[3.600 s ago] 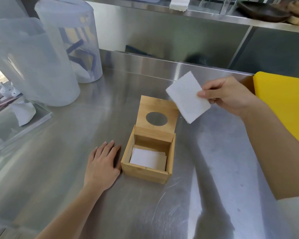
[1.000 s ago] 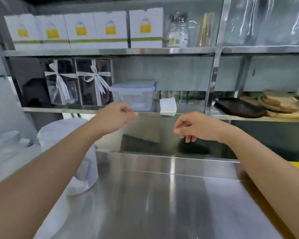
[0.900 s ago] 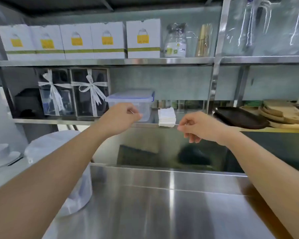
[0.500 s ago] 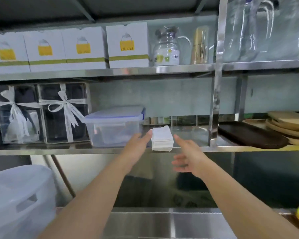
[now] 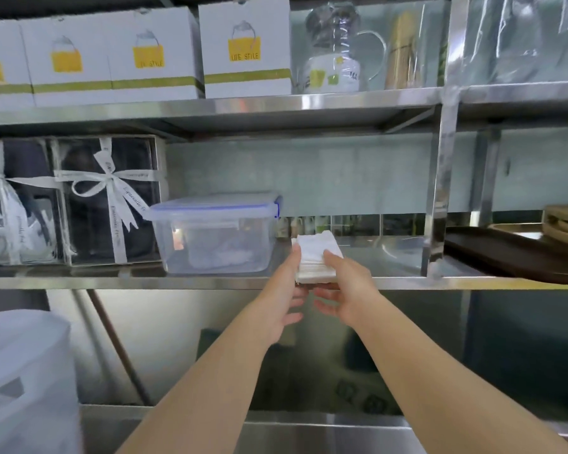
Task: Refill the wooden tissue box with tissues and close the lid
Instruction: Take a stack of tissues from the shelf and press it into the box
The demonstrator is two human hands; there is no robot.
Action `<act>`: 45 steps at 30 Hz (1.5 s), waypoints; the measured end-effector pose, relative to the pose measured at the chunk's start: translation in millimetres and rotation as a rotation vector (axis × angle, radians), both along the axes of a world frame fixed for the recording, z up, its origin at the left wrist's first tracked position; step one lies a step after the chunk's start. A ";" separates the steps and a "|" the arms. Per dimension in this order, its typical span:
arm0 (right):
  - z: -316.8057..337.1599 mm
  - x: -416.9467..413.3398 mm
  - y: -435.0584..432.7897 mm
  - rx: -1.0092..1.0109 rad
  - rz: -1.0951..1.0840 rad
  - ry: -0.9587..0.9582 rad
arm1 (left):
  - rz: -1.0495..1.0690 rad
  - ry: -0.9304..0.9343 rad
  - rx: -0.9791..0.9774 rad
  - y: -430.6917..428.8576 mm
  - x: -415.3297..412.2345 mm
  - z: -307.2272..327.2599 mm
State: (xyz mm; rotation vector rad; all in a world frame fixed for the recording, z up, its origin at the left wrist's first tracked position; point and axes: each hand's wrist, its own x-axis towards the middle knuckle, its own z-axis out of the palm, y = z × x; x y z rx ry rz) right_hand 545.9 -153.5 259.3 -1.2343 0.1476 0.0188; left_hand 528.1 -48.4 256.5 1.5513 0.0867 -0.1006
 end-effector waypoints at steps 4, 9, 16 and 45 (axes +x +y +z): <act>-4.1 -2.7 -0.9 -0.033 -0.034 -0.001 | 0.048 0.063 -0.161 4.5 -3.6 -7.4; -9.9 -13.8 -16.1 -0.073 0.050 0.057 | 0.045 0.168 -0.340 14.5 -4.4 -9.9; -19.3 -31.0 -50.8 -0.156 0.256 0.064 | -0.018 0.263 -0.323 39.9 -18.1 -6.5; 12.1 -163.4 -81.4 -0.340 0.351 -0.030 | -0.126 0.107 0.142 33.7 -177.9 32.4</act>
